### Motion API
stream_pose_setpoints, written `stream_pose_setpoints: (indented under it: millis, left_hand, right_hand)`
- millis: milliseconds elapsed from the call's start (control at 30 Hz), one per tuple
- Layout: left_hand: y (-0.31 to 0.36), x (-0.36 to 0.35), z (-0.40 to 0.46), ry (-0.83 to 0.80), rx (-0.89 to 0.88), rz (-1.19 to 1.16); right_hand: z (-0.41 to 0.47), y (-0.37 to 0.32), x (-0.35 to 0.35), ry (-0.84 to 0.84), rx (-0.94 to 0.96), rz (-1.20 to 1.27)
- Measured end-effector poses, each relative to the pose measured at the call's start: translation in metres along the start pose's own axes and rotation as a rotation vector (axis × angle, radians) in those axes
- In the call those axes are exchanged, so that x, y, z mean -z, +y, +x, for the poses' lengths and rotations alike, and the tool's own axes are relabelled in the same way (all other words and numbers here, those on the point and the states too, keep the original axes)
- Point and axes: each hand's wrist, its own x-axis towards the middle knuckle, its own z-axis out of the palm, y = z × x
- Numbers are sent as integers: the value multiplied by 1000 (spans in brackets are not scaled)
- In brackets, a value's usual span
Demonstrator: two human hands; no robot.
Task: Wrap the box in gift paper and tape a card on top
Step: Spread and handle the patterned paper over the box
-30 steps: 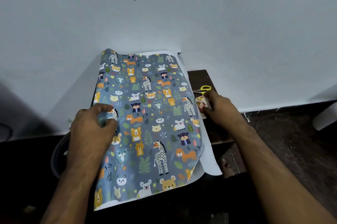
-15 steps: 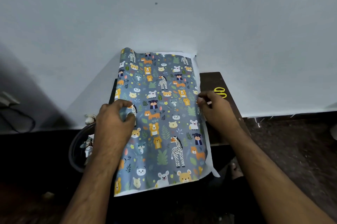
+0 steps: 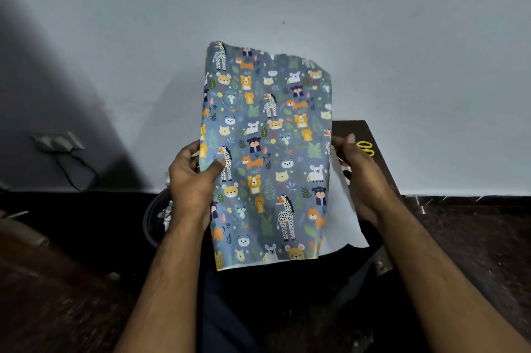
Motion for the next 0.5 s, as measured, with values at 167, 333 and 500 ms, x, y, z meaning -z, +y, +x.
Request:
stream_pose_setpoints:
  millis: [167,333,500]
  left_hand:
    - [3,39,-11,41,143,-203]
    - [-3,68,-21,84,318,-335]
    - [-14,73,-13,99,433,-386]
  right_hand:
    - [-25,13,-19,-121,73,143]
    - [-45,14,-34,94,-204,320]
    - [-54,5,-44,-102,-216,251]
